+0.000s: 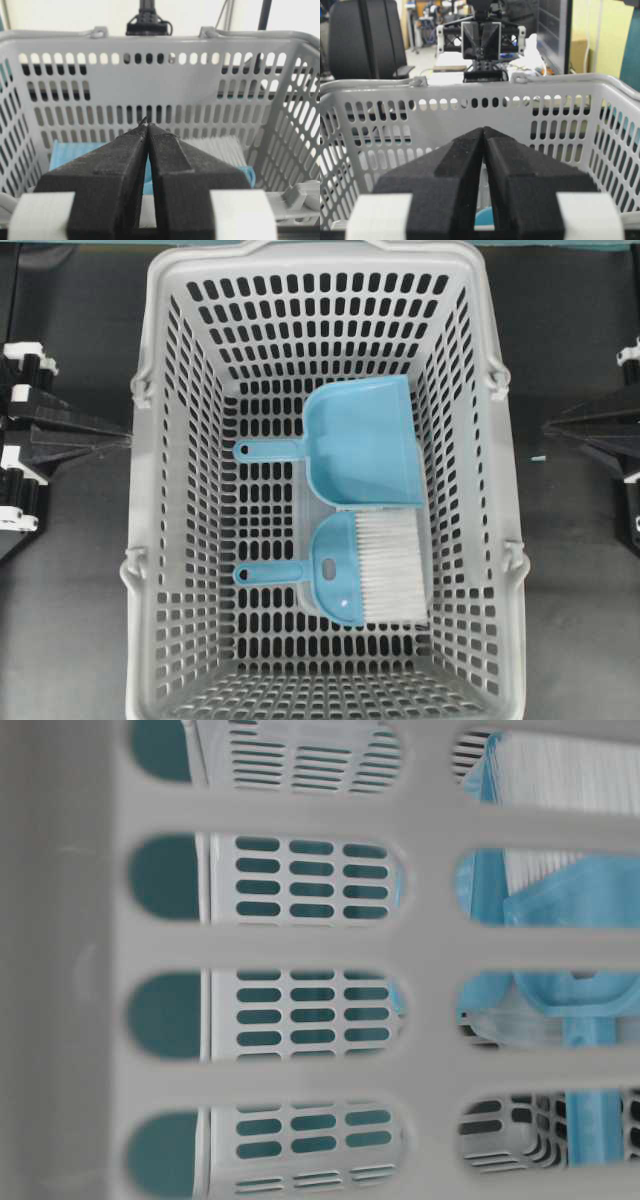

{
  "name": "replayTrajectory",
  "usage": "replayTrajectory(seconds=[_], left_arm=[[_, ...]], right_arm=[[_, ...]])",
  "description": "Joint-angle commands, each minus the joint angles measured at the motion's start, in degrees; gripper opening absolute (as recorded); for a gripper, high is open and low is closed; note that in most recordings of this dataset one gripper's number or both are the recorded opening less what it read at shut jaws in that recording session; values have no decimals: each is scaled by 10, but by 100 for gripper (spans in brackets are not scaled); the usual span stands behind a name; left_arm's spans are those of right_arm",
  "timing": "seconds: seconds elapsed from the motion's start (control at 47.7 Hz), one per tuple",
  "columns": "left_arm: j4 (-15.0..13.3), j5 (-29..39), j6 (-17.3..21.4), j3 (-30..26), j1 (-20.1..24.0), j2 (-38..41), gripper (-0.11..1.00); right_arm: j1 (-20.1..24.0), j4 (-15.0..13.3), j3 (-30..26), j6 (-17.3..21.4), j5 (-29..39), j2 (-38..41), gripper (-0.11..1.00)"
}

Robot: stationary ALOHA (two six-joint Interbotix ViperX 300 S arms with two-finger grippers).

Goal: Pick up the hand brush from the shopping basket with the left arm.
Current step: 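Move the left gripper over the basket toward the blue hand brush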

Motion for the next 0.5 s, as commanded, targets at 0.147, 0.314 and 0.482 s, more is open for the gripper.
replayTrajectory(seconds=[0.147,0.314,0.482], left_arm=[[25,139,-27,-130,-17,43,0],[25,268,-29,-231,-37,108,0],[25,415,-29,-340,-62,201,0]], right_arm=[[4,5,-11,10,2,4,0],[6,5,-12,16,4,3,0],[6,5,-12,16,17,2,0]])
